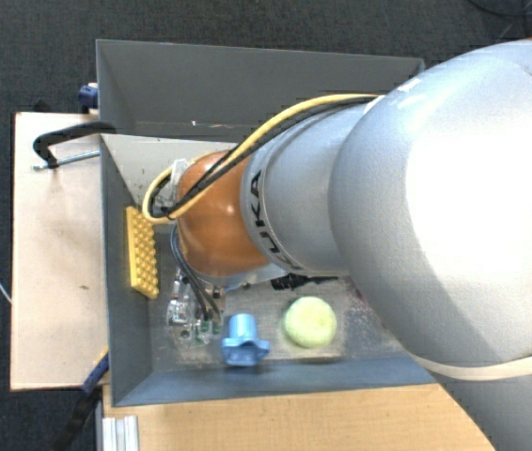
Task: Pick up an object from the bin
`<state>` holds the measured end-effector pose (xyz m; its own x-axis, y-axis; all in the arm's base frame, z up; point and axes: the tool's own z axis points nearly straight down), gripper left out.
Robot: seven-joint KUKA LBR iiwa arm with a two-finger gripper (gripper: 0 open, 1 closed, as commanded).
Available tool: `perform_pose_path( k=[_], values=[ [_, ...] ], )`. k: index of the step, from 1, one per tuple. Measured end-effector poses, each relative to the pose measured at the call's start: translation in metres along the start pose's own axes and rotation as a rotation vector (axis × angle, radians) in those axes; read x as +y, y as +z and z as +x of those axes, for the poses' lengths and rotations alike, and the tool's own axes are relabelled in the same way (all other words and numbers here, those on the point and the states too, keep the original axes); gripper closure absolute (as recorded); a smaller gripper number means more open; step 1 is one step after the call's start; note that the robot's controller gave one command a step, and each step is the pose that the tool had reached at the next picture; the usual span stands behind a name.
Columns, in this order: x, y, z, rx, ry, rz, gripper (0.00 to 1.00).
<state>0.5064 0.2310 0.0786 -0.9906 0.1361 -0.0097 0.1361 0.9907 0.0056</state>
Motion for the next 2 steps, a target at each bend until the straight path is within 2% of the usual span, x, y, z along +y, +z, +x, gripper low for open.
perform_pose_path(
  k=[2],
  values=[
    [0.0004,-0.0076,0.0004,0.003,0.0,0.0,1.0]
  ],
)
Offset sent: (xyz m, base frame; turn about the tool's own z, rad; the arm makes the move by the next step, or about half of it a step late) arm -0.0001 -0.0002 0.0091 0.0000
